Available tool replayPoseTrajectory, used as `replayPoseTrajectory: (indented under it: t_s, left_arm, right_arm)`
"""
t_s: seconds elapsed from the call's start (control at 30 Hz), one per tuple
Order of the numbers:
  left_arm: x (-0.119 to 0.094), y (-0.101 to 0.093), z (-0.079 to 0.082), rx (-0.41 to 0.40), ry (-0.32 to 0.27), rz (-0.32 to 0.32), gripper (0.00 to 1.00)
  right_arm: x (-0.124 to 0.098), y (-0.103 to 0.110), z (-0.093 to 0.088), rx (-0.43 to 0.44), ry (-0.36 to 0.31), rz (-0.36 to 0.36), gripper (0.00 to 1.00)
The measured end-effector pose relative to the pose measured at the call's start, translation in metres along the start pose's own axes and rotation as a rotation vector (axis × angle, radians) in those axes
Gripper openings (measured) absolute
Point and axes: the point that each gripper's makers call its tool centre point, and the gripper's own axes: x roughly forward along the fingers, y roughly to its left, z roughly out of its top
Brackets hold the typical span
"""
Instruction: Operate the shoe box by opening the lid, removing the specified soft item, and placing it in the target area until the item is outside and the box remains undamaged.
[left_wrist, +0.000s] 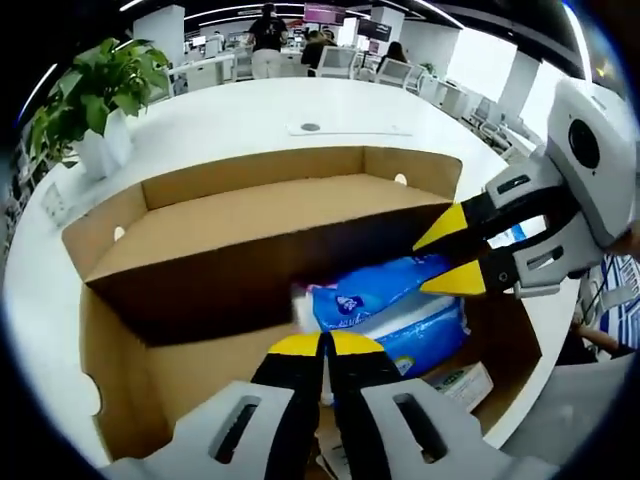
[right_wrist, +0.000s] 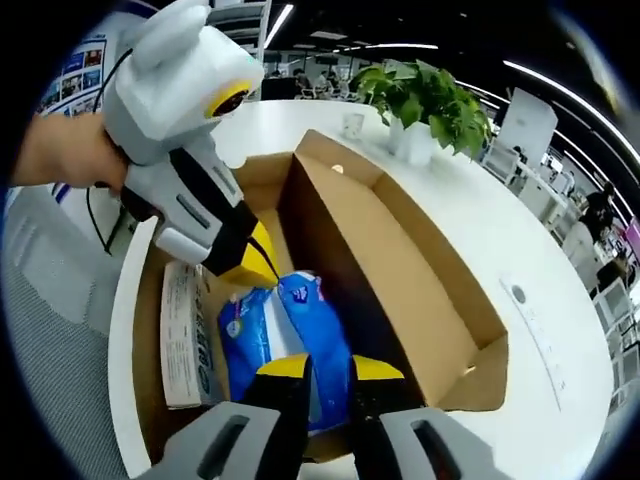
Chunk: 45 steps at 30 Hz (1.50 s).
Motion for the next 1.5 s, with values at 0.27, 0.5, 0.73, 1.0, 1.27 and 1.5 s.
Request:
replayPoseTrajectory:
  t_s: [0.27,0.5,0.73,1.0,1.27,1.5]
  left_arm:
    - [-0.005,-0.003,0.0,0.022,-0.009,-0.004,0.0]
    - [-0.002,0.0,0.001,0.051,-0.022,0.009,0.15]
    - [0.002,-0.001,0.003,0.021,-0.029,-0.003,0.2]
    - [0.01,-0.001,0.001,0.01,-0.013,0.0,0.16]
    - [0.007,0.0,-0.001,0.035,-0.012,0.014,0.04]
    - [-0.002,-0.001,0.0,0.045,-0.02,0.012,0.0]
  right_arm:
    - [0.002,-0.001,-0.001,-0.01,0.005,-0.009,0.0]
    - [0.002,-0.004,0.0,0.001,-0.001,-0.016,0.0]
    - [0.0,-0.005,0.002,0.038,-0.015,-0.01,0.0]
    - [-0.002,-0.003,0.004,0.058,-0.021,-0.002,0.0]
    - [-0.006,-0.001,0.008,0.064,-0.047,0.004,0.0]
    - [-0.013,0.003,0.017,0.052,-0.073,0.005,0.0]
